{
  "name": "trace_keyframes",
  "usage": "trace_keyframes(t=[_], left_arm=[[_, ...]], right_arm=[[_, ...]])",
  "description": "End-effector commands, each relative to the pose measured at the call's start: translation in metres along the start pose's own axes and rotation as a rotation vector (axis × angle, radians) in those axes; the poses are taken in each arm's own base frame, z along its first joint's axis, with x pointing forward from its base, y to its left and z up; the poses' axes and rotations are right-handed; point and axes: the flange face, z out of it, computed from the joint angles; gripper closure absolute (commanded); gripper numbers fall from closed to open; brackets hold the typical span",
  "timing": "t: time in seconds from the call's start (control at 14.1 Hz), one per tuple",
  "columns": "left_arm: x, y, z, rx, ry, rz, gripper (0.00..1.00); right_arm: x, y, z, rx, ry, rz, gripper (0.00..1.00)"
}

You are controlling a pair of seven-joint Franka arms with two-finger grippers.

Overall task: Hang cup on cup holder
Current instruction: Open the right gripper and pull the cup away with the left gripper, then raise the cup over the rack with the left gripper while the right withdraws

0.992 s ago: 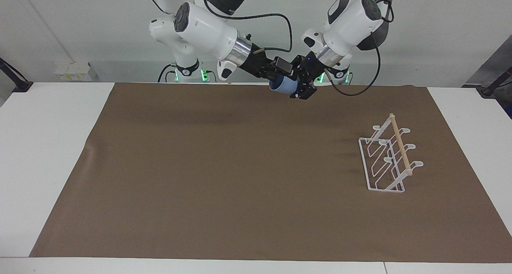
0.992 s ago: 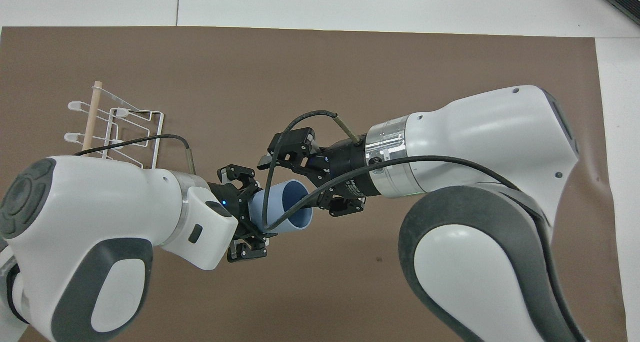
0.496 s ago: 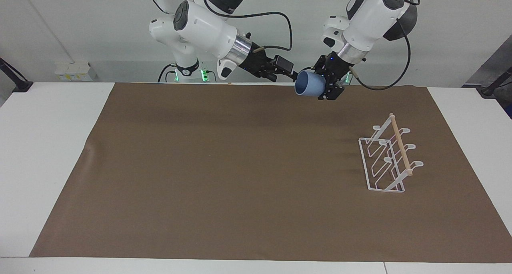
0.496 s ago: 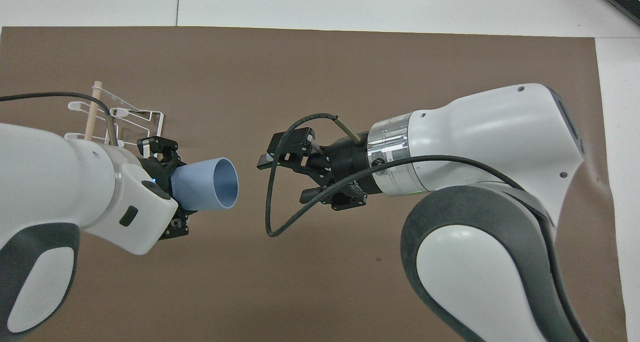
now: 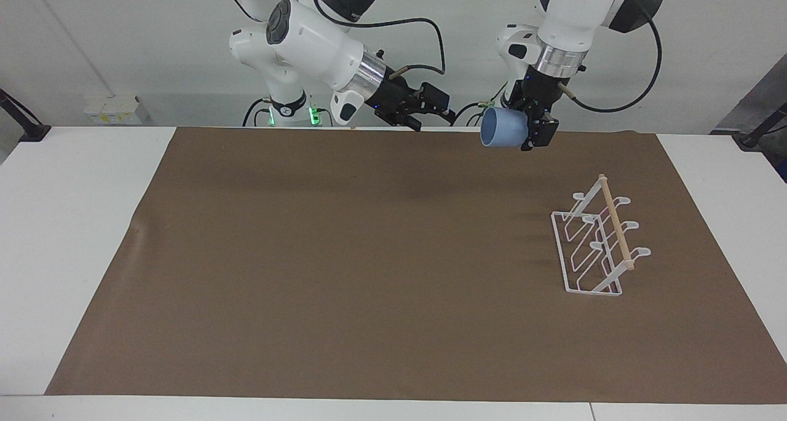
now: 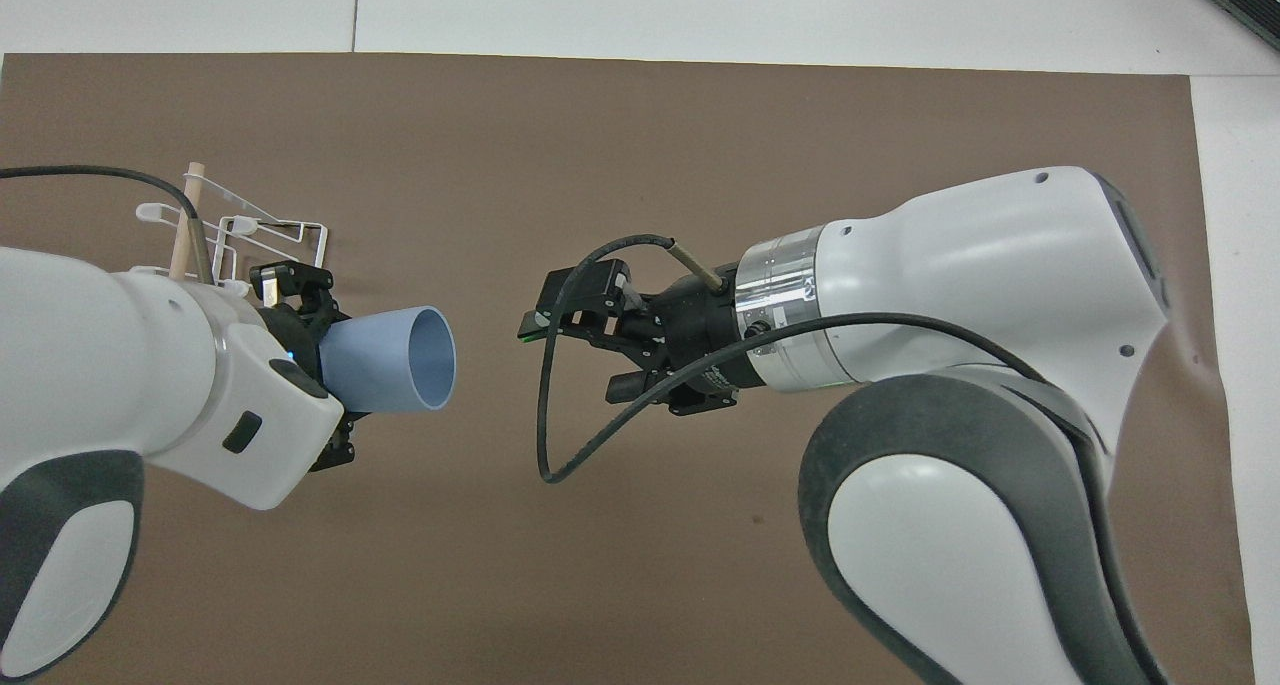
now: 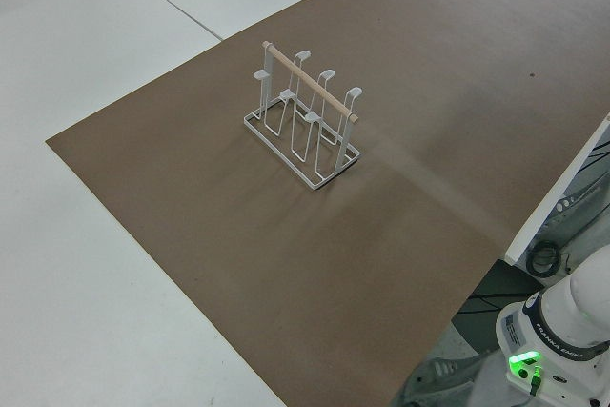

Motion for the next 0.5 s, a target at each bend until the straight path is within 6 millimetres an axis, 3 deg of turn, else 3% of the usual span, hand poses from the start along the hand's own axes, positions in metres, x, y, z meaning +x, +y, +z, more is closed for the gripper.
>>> trace_keyframes(t=[0.0,0.21,0.42], left_arm=[[0.004,-0.017,-0.019,0.055,-0.135,-0.002,1.00],[0.003,-0.029,-0.023,0.159,-0.243,0.003,1.00],[-0.013,-0.034,-0.017,0.209,-0.356,-0.125,1.00]], right_arm=[[0.003,0.002,-0.013,-0.113,0.085,-0.107,0.00],[0.008,0.011,-0.018,-0.237,0.142,-0.163,0.00],[0.011,0.021,-0.021,-0.395,0.177,-0.261,0.00]])
